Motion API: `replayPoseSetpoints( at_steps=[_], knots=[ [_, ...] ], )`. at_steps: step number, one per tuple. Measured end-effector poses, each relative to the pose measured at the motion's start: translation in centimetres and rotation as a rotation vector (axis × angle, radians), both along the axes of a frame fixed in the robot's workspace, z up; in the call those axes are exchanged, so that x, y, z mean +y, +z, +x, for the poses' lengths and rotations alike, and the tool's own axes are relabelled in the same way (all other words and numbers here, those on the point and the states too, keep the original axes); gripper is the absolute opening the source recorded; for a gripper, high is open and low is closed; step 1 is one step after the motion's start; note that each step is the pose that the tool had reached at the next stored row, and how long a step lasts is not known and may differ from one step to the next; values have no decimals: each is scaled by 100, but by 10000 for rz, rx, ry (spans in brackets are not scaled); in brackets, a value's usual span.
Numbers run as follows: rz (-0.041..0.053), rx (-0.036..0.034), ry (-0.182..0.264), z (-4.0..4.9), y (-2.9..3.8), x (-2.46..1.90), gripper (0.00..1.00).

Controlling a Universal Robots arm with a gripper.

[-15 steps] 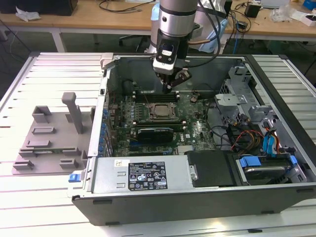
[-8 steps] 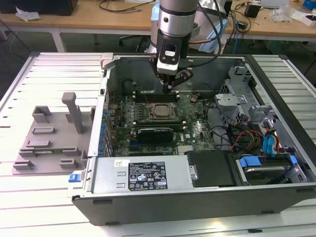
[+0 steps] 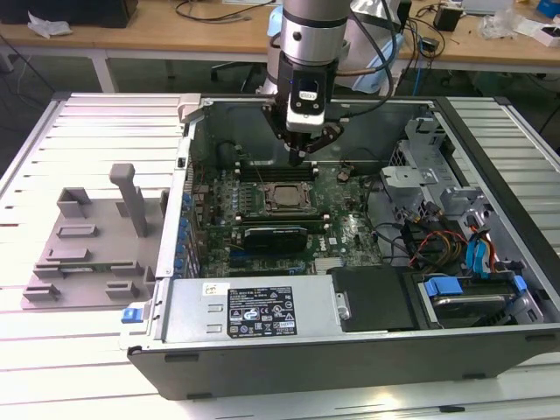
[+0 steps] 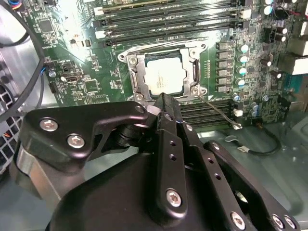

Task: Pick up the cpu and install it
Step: 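Install the first cpu locking lever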

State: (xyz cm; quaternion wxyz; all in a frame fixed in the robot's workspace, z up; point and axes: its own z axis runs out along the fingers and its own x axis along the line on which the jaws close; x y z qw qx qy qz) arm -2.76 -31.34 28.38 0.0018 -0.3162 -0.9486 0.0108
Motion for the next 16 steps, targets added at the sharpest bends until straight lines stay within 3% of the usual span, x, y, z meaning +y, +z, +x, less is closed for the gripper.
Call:
replayPoseSetpoints(
  at_steps=[16],
  knots=[
    [0,0,1056,-1,0,0,11]
  ],
)
